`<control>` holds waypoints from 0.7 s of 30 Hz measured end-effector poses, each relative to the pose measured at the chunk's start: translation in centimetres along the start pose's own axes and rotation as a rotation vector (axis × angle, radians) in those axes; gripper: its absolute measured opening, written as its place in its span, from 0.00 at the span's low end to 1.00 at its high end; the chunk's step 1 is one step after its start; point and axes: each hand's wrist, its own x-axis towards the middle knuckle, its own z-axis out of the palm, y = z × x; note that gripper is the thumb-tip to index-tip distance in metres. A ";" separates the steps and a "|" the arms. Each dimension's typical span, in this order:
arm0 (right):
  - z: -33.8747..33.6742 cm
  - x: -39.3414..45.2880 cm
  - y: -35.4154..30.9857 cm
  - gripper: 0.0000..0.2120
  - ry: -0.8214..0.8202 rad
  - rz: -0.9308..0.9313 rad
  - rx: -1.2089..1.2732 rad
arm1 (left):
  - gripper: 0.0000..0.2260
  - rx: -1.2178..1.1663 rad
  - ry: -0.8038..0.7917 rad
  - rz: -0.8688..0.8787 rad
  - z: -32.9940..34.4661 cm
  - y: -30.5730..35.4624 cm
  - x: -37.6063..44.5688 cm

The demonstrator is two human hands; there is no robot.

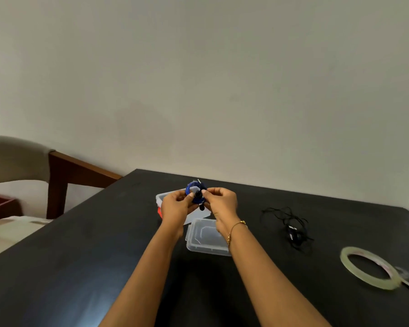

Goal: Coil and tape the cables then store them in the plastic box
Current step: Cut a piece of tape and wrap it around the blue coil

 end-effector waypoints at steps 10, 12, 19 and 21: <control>5.2 4.3 1.6 0.09 -0.131 -0.205 -0.423 | 0.09 0.843 0.259 0.267 -3.5 -0.8 6.7; 5.3 4.6 2.0 0.07 -0.156 -0.266 -0.525 | 0.10 0.941 0.216 0.258 -3.9 -1.4 7.4; 4.8 4.3 1.7 0.09 -0.272 -0.326 -0.937 | 0.12 1.101 0.108 0.211 -4.3 -2.1 7.0; 4.3 3.8 1.4 0.11 -0.290 -0.305 -0.996 | 0.12 1.140 0.066 0.180 -4.4 -1.9 6.6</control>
